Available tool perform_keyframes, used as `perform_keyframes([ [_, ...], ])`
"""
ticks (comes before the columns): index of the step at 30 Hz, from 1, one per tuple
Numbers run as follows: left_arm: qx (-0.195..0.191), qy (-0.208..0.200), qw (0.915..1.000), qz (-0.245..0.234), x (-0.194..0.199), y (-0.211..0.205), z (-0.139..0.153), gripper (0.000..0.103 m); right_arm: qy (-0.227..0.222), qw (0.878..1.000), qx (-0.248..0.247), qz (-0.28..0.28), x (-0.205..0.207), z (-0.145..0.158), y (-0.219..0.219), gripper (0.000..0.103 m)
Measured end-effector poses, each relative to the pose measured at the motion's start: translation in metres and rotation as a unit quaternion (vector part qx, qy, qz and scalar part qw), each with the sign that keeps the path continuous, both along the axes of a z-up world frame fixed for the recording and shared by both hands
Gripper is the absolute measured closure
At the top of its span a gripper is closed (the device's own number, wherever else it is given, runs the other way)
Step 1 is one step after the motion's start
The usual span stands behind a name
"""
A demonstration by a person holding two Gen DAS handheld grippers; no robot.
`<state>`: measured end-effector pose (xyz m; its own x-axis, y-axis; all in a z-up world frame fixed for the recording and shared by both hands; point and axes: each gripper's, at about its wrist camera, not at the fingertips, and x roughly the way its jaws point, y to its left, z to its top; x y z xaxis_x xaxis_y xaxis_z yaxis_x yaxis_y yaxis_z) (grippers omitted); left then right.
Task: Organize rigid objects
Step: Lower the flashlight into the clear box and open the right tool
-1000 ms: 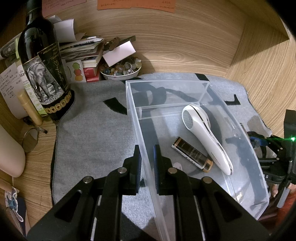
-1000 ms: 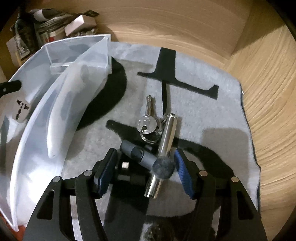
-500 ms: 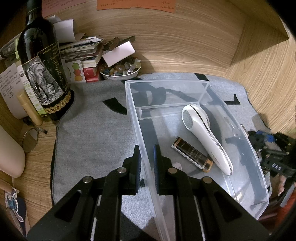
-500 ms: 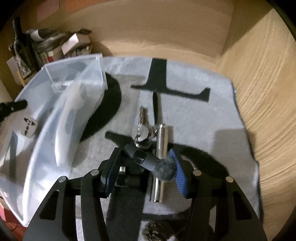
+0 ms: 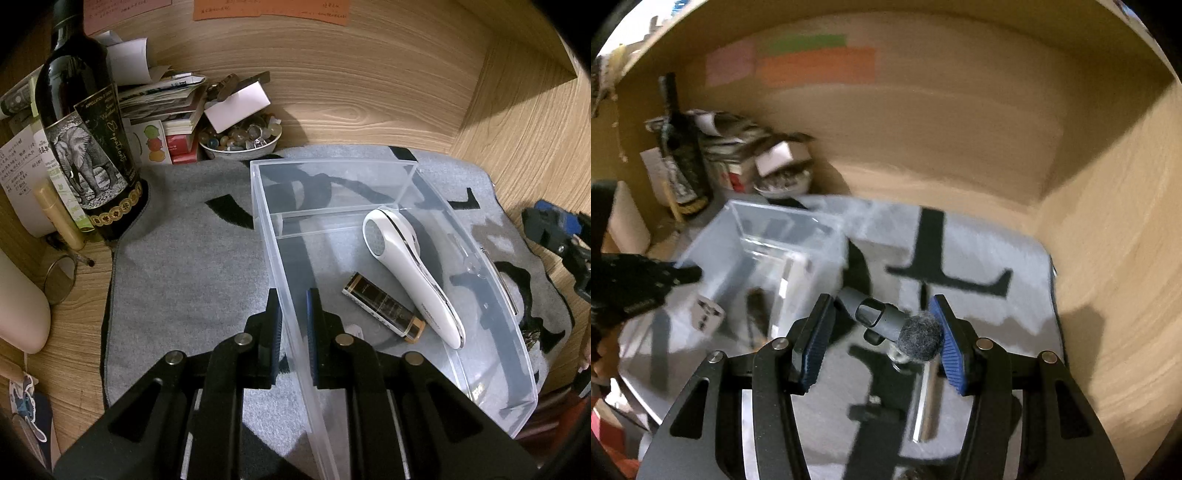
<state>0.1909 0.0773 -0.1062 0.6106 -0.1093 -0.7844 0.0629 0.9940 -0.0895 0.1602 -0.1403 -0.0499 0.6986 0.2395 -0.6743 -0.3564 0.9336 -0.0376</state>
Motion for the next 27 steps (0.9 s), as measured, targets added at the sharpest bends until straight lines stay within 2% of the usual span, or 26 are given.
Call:
perform_keyframes([
  [9, 0.0, 0.0, 1.0, 0.0, 0.0, 0.0, 0.0, 0.092, 0.004, 0.997, -0.01, 0.08, 0.001, -0.004, 0.055, 0.053],
  [17, 0.0, 0.0, 1.0, 0.0, 0.0, 0.0, 0.0, 0.092, 0.05, 0.988, -0.038, 0.14, 0.003, -0.031, 0.091, 0.053],
  [25, 0.0, 0.0, 1.0, 0.0, 0.0, 0.0, 0.0, 0.092, 0.066, 0.984, -0.055, 0.157, -0.002, -0.04, 0.101, 0.052],
  [27, 0.001, 0.0, 1.0, 0.0, 0.0, -0.001, 0.0, 0.092, 0.063, 0.984, -0.056, 0.158, -0.003, -0.039, 0.101, 0.049],
])
